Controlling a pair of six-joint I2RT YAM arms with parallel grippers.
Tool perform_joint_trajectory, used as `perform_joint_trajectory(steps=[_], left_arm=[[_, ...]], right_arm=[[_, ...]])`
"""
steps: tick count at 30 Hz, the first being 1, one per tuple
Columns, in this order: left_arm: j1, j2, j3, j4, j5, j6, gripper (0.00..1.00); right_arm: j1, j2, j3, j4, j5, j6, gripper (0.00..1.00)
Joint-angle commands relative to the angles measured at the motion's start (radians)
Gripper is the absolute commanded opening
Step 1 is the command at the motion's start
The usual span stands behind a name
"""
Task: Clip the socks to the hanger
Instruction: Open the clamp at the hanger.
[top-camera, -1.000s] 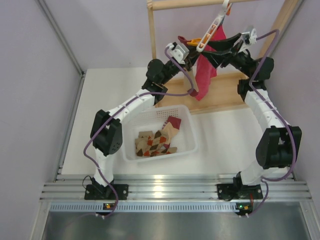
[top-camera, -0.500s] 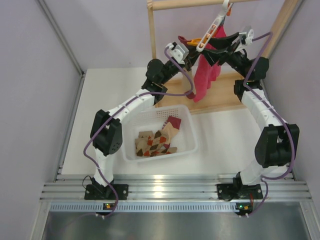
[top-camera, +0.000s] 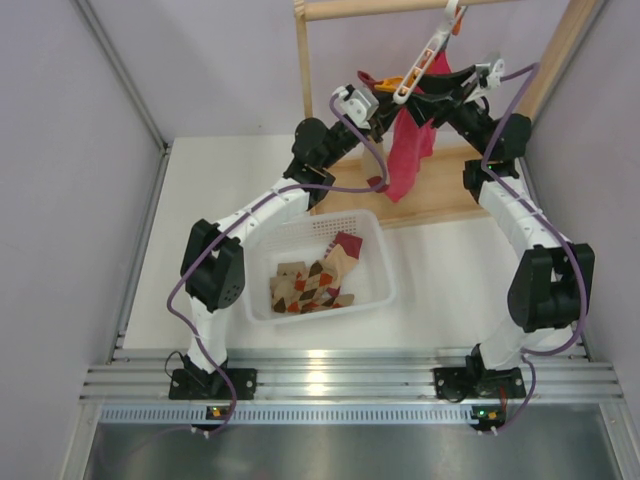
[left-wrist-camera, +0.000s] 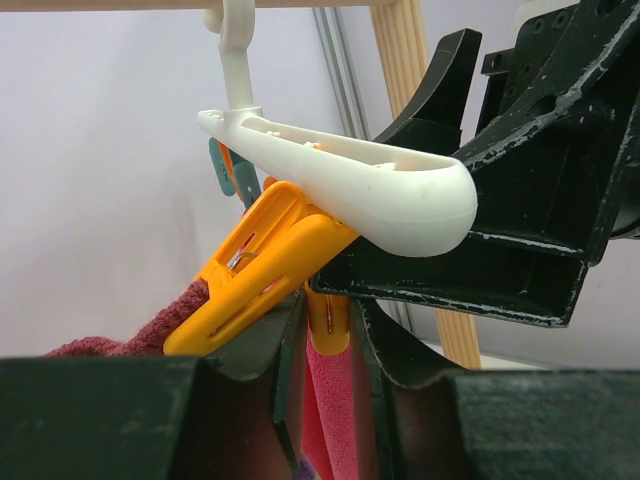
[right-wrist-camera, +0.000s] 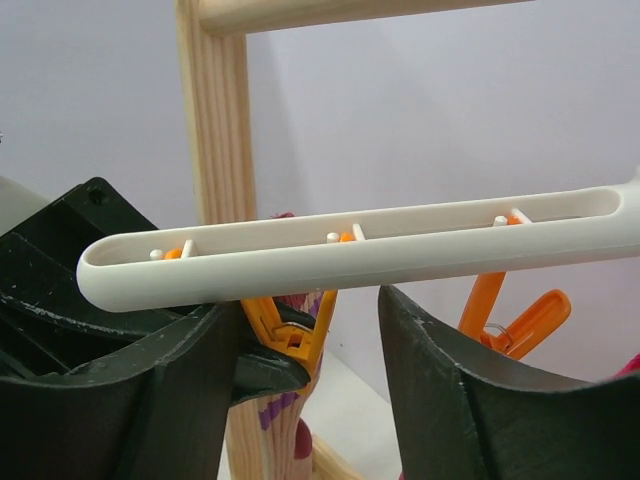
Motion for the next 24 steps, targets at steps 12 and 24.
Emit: perform_joint_trajectory(steps=[12,24], left_arm=[[-0.016,-0.103,-0.031,0.031,0.042,0.008,0.22],[0.009,-0.374,-0.272,-0.105,0.171,-0.063,0.56]], right_arm=[[0.026,0.025,0.093,-0.035,0.029,0.034,0.0],[0.018,0.012,0.138,-0.187,0.033,0.164,0.0]])
